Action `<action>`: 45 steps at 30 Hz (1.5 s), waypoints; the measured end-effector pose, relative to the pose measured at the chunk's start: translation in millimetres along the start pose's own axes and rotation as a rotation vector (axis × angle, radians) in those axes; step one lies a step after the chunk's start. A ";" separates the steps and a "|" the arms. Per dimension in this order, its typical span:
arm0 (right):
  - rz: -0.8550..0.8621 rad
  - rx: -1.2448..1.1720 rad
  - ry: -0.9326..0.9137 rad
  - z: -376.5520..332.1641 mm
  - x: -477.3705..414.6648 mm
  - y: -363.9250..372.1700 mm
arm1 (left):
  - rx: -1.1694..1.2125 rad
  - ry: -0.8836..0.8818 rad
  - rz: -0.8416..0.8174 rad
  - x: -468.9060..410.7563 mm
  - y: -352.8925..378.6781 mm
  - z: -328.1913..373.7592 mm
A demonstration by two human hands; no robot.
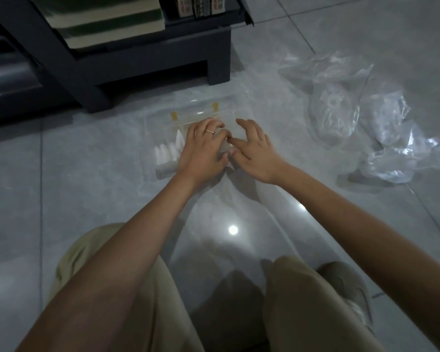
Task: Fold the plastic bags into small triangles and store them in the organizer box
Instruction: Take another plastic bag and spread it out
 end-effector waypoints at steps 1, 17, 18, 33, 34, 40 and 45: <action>0.070 -0.067 0.003 3.3 10.8 -0.8 | -0.012 0.002 -0.001 1.6 0.9 0.9; 0.782 -0.047 0.911 168.2 178.3 -69.4 | 0.024 -0.001 0.097 -2.1 -25.2 30.4; 0.814 -0.058 0.952 172.4 184.0 -72.1 | 0.043 0.018 0.118 1.0 -28.6 38.8; 0.698 0.040 1.291 241.9 218.7 -90.2 | 0.230 0.102 -0.002 47.9 -10.2 112.8; 0.760 -0.018 1.254 228.9 219.5 -84.6 | 0.253 0.096 -0.003 49.8 -10.7 114.8; 0.910 -0.505 0.416 94.7 185.4 -93.7 | 0.508 -0.030 -0.034 55.9 -23.8 118.2; 0.419 -1.022 0.206 27.2 152.4 -95.3 | 0.828 -0.461 -0.102 54.7 -32.0 114.2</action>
Point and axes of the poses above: each hand's wrist, its own x-axis away from the middle knuckle, its own y-axis out of the palm, z = x × y, the point moved 6 cm from there along -x, towards the middle knuckle, and after that the axes turned 10 degrees about z, right-handed, at the moved point
